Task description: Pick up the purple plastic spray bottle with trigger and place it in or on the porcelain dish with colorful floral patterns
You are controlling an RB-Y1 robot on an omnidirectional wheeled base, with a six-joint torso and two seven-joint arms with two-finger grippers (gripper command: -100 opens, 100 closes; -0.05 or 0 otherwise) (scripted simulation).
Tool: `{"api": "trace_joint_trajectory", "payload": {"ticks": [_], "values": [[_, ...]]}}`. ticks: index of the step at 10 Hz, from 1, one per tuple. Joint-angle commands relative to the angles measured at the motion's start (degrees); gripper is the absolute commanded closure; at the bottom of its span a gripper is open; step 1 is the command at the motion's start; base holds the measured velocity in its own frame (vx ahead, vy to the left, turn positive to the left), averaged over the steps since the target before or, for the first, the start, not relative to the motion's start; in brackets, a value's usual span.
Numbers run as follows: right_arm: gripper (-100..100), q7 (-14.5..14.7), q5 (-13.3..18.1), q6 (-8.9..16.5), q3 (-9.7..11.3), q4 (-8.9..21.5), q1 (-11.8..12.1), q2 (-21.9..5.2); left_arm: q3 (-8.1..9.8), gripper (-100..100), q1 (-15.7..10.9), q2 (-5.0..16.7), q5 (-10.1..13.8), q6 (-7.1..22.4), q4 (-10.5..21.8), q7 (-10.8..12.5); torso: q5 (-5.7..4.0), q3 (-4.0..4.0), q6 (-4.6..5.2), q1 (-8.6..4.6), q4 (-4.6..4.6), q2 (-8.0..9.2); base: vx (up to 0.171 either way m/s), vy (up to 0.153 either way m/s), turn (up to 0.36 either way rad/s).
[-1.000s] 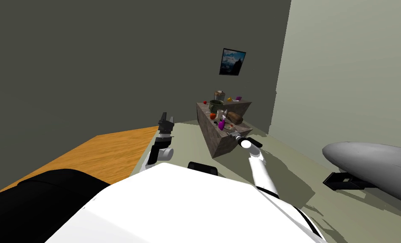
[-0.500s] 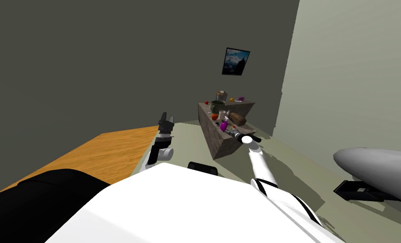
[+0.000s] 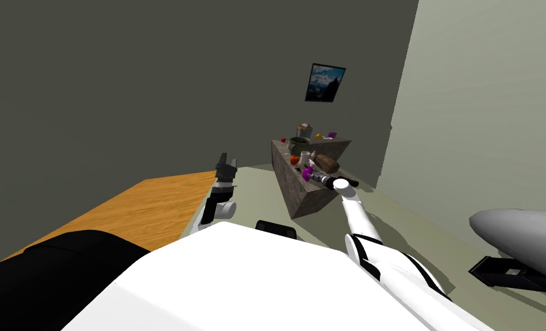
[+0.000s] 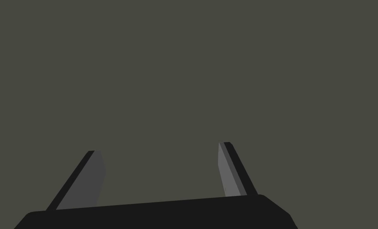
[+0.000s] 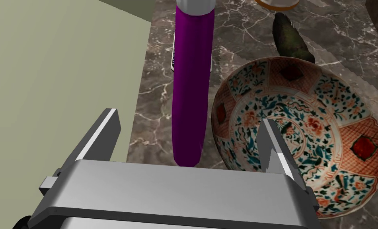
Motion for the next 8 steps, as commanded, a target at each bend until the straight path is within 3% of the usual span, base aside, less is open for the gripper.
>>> {"api": "trace_joint_trajectory", "payload": {"ticks": [1,2,3,4,5,8], "values": [[-100,-0.41,-1.85,1.14,0.21,1.64,-1.59,-1.27,0.00,0,0.00,0.00,0.00,0.00,0.00,0.00,0.00,0.00,0.00,0.00,0.00,0.00,0.025,0.012,0.039],[-100,-0.94,-2.96,2.03,0.32,2.37,-2.55,-2.33,0.00,0,0.00,0.00,0.00,0.00,0.00,0.00,0.00,0.01,0.00,0.00,0.00,0.02,0.018,0.013,0.031],[-100,-0.90,-2.04,1.51,0.28,1.65,-1.96,-1.70,0.00,0,0.00,0.00,0.00,0.00,0.00,0.00,0.00,0.03,0.01,0.00,0.01,0.05,0.008,0.005,0.005],[0,-1.02,-2.15,1.69,0.29,1.74,-2.08,-1.80,0.00,0,0.00,0.00,0.00,0.00,0.00,0.00,-0.01,0.05,0.02,-0.02,0.01,0.09,0.000,0.000,0.000],[-100,-1.31,-1.36,0.50,-0.30,3.36,-2.75,-1.86,0.00,0,0.00,0.00,0.00,0.00,0.00,0.00,-0.02,0.07,0.02,-0.04,0.02,0.12,-0.027,-0.025,0.228],[-100,-2.08,0.59,-2.42,-1.79,7.45,-4.44,-2.03,0.00,0,-0.01,0.01,0.00,0.00,0.00,0.00,-0.07,0.20,0.00,-0.27,0.07,0.36,-0.073,-0.062,0.278]]}}
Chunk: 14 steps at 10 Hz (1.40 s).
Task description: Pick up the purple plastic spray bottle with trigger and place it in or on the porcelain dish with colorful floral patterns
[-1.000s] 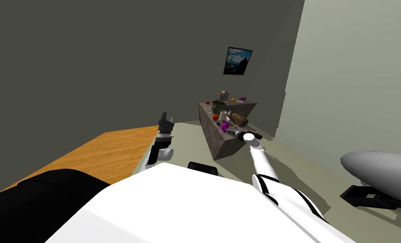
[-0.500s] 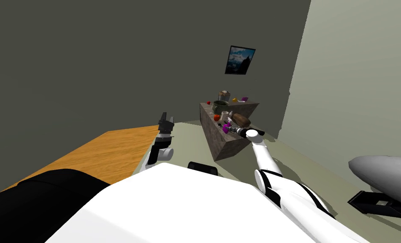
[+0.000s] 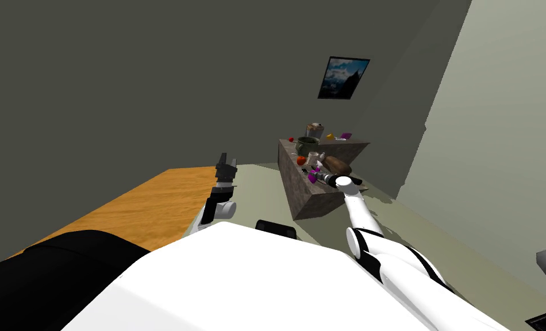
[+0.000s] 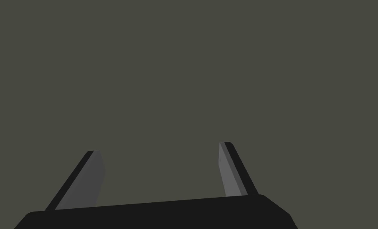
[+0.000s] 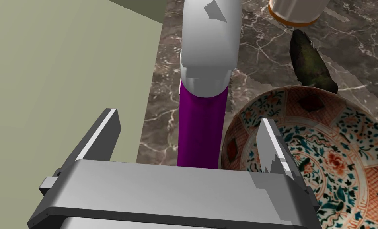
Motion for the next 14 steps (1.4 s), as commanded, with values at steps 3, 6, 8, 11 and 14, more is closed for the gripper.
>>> {"api": "trace_joint_trajectory", "payload": {"ticks": [3,6,8,11,14], "values": [[-100,-1.20,1.67,-1.72,-0.98,1.94,-0.85,-0.16,0.00,0,0.01,0.00,0.00,0.00,0.00,0.00,-0.01,0.02,0.04,-0.07,0.01,0.02,-0.071,-0.052,0.181],[100,-1.29,1.76,-1.93,-1.04,1.96,-0.87,-0.19,0.00,0,0.02,0.00,0.00,0.00,0.00,0.00,0.02,-0.15,0.03,0.15,-0.07,-0.26,-0.002,-0.002,-0.002],[100,-1.30,1.75,-1.91,-1.03,1.97,-0.86,-0.17,0.00,0,0.02,0.00,0.00,0.00,0.00,0.00,0.03,-0.17,0.04,0.15,-0.07,-0.30,0.000,0.000,0.000],[100,-0.36,0.25,-0.17,-0.01,-0.09,-0.01,0.02,0.01,0,0.04,-0.01,0.00,-0.01,-0.01,0.00,0.05,-0.20,0.21,0.15,-0.07,-0.37,0.041,0.025,-0.186],[100,0.40,-1.70,2.75,1.48,-4.17,1.69,0.19,0.00,0,0.04,-0.01,0.00,-0.01,-0.01,0.00,0.09,-0.28,0.16,0.40,-0.10,-0.51,0.082,0.072,-0.294]]}}
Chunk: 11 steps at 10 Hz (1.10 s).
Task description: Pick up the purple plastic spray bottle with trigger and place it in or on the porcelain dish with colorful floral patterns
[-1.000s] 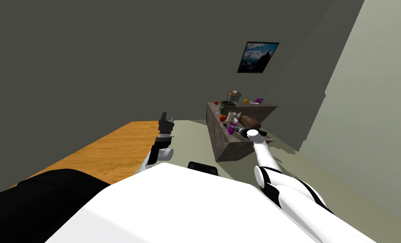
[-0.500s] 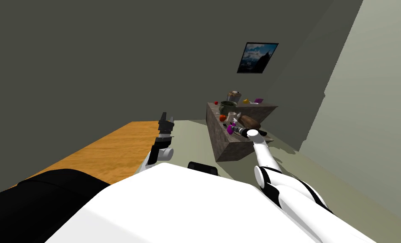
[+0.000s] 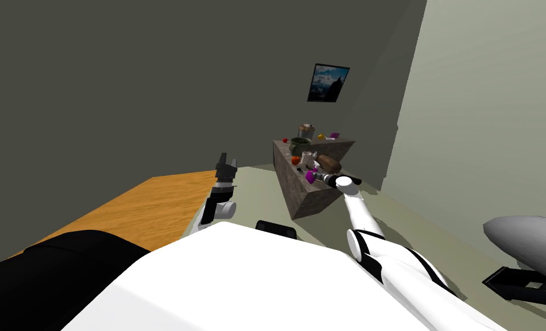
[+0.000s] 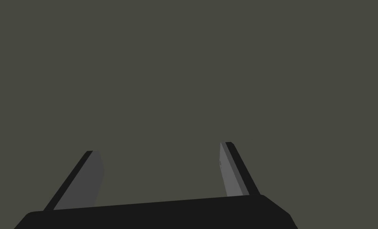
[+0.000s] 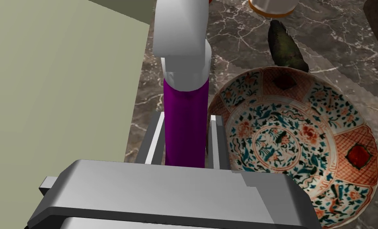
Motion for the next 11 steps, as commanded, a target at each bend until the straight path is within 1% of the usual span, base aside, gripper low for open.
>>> {"api": "trace_joint_trajectory", "payload": {"ticks": [1,2,3,4,5,8,11], "values": [[100,-0.45,0.28,0.74,0.56,-1.72,0.61,0.34,0.00,0,0.00,0.00,0.00,0.00,0.00,0.00,0.00,0.00,0.00,0.00,0.00,0.00,0.056,0.055,-0.095],[100,-0.30,-0.11,1.32,0.86,-2.54,0.95,0.37,-0.01,0,-0.02,0.00,0.00,0.00,0.00,0.00,-0.01,0.01,-0.17,-0.02,0.00,0.02,0.033,0.029,-0.039],[100,-0.14,-0.04,0.92,0.63,-1.86,0.73,0.31,0.00,0,-0.02,0.00,0.00,0.00,0.00,0.00,-0.02,0.04,-0.15,-0.07,0.02,0.08,0.014,0.014,-0.014],[0,-0.17,-0.05,1.00,0.68,-1.99,0.78,0.34,0.00,0,-0.02,0.01,0.00,0.00,0.00,0.00,-0.04,0.08,-0.15,-0.16,0.03,0.15,0.000,0.000,0.000],[100,-1.43,0.31,0.50,0.23,-2.98,-0.30,0.80,0.00,0,-0.02,0.01,0.00,0.00,0.00,0.00,-0.05,0.11,-0.15,-0.22,0.04,0.19,-0.088,-0.037,0.046],[100,-3.48,0.75,0.01,-0.44,-4.64,-1.95,1.29,0.00,0,-0.04,0.01,0.00,0.01,0.01,0.00,-0.09,0.61,-0.15,-0.52,0.29,1.01,-0.175,-0.088,0.040],[100,-6.64,1.26,-0.51,-1.52,-7.14,-4.39,1.53,0.00,0,-0.04,0.01,0.00,0.01,0.01,0.00,-0.09,0.72,-0.15,-0.58,0.38,1.13,-0.171,-0.107,0.033]]}}
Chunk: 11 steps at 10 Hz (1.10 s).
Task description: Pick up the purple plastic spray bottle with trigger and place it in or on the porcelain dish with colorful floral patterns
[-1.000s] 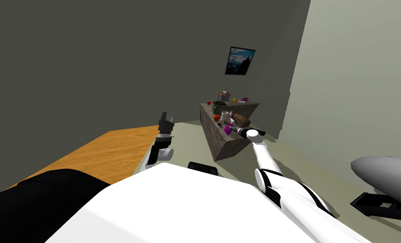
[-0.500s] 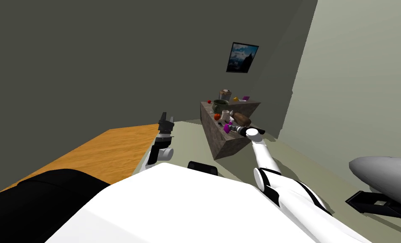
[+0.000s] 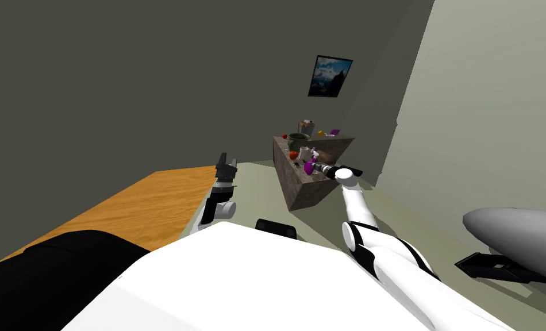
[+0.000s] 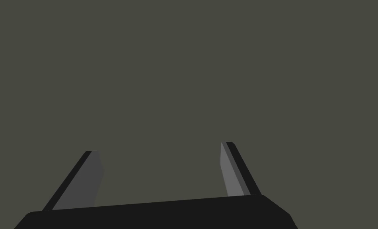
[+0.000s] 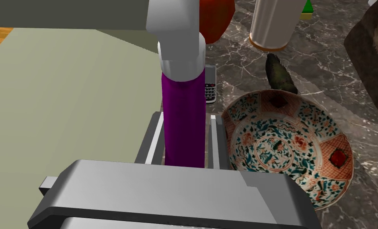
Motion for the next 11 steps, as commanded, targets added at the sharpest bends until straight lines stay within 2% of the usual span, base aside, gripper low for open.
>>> {"api": "trace_joint_trajectory", "payload": {"ticks": [1,4,5,7,9,11], "values": [[100,-1.83,0.11,0.12,-0.72,-1.84,-0.65,-0.29,0.00,0,0.00,0.00,0.00,0.00,0.00,0.00,0.00,0.00,0.00,0.00,0.00,0.00,-0.168,-0.099,0.020],[100,-2.82,0.04,0.26,-1.12,-2.54,-1.26,-0.75,0.00,0,0.02,-0.01,0.00,0.00,0.00,0.00,0.01,-0.24,0.02,0.25,-0.09,-0.43,-0.061,-0.044,-0.010],[100,-3.71,-0.70,1.53,-1.42,-3.14,-1.36,-2.46,0.00,0,0.02,-0.01,0.00,0.00,0.00,0.00,0.01,-0.30,0.04,0.25,-0.11,-0.53,0.016,-0.063,-0.073],[100,-3.93,-1.90,3.73,-1.24,-3.35,-0.75,-4.68,0.00,0,0.04,0.00,0.00,0.00,0.00,0.00,-0.01,-0.57,0.16,0.08,-0.21,-1.01,0.141,-0.038,-0.092],[100,-3.96,-2.64,5.15,-1.03,-3.43,-0.28,-5.99,0.00,0,0.04,-0.01,0.00,-0.01,-0.01,0.00,0.05,-0.94,0.06,0.42,-0.42,-1.56,0.176,0.032,-0.040],[100,-3.89,-3.84,7.55,-0.60,-3.49,0.55,-8.06,0.00,0,0.04,-0.01,0.00,-0.01,-0.01,0.00,0.11,-0.97,0.06,0.57,-0.44,-1.58,0.183,0.048,-0.061]]}}
